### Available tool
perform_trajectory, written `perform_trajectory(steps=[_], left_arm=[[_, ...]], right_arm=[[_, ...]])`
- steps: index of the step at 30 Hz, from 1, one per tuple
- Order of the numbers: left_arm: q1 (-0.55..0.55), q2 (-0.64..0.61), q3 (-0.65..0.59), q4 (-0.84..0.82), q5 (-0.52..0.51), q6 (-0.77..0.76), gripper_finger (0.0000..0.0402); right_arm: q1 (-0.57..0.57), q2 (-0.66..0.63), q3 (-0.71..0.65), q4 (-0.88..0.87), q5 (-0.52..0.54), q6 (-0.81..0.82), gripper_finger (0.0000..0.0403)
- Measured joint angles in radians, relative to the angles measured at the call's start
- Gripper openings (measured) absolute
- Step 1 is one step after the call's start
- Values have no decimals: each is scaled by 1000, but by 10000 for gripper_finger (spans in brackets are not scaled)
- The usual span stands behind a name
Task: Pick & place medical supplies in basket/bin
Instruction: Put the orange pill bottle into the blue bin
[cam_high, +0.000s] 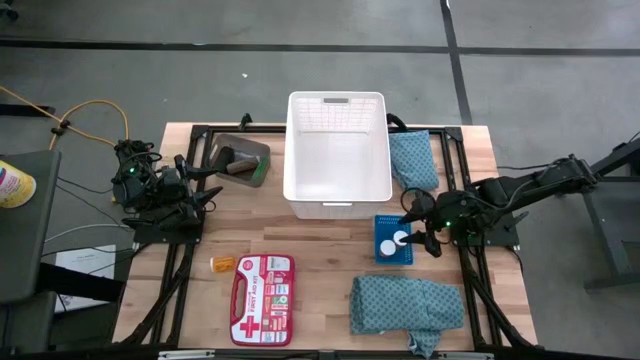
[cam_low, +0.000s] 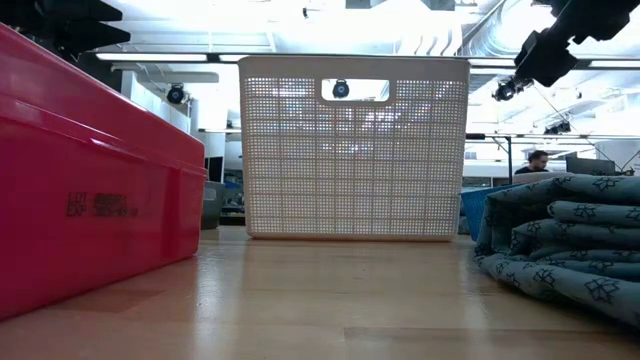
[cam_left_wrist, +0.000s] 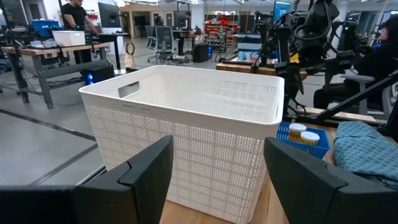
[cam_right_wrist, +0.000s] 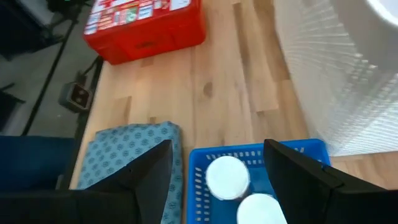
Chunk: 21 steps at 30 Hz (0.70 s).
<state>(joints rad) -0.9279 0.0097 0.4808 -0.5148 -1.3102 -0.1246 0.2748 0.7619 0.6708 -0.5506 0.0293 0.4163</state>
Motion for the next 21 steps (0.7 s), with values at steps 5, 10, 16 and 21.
perform_trajectory(steps=[5,10,16,21], left_arm=[[0,0,0,0,0,0,242],[0,0,0,0,0,-1,242],[0,0,0,0,0,-1,242],[0,0,0,0,0,-3,242]], right_arm=[[0,-34,0,9,-30,-2,239],[0,-108,0,13,-58,-5,239],[0,-230,0,-25,-47,-79,239],[0,-326,0,-134,142,-117,239]])
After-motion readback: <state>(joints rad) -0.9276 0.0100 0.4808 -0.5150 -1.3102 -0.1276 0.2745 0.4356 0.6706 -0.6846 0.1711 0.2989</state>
